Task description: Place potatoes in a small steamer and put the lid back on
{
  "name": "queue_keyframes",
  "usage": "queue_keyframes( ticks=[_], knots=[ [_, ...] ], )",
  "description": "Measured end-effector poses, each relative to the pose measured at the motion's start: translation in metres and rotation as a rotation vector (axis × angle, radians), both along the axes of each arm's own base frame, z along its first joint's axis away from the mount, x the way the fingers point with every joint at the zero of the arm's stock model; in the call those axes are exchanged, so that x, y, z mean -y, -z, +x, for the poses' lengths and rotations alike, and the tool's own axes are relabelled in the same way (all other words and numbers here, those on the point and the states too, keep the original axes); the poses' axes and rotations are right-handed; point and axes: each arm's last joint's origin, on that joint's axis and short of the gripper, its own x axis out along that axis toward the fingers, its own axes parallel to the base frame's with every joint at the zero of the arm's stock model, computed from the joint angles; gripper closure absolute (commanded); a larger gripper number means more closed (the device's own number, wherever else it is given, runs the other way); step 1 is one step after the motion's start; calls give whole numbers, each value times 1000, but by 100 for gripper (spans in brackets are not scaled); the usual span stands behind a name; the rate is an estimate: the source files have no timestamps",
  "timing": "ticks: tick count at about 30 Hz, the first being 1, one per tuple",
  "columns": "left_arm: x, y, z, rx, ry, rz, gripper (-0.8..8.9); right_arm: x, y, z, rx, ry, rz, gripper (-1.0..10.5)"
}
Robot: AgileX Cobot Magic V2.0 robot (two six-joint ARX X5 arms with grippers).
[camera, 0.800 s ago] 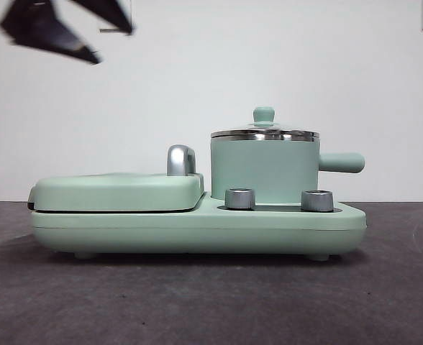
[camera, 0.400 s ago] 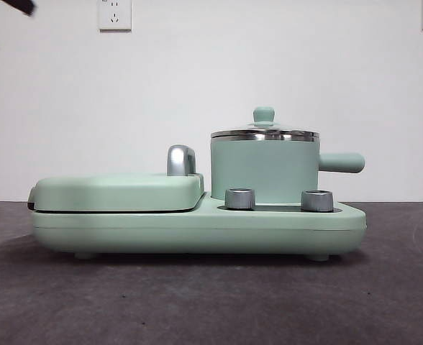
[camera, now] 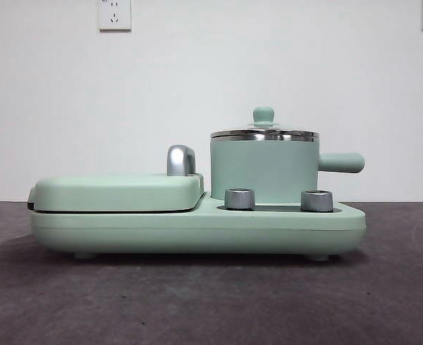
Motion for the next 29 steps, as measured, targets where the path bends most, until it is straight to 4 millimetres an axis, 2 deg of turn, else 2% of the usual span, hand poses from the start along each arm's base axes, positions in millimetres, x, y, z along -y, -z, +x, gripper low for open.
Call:
queue_keyframes(
  ticks=[14,18,21,24,29],
  knots=[
    [0,-1,-1,6,0,-2,807,0,-2,0,23,2,11,927],
    [-4,2,-8,90,-6,4,807,0,-2,0,23,3,11,927],
    [-13,21,-13,227,-87,3,807,0,-2,0,23,2,11,927],
    [-21,51,-11,362,-230,11,807,0,-2,0,23,2,11,927],
    [-33,114,-11,486,-467,-16,807,0,-2,0,24,3,11,927]
  ],
)
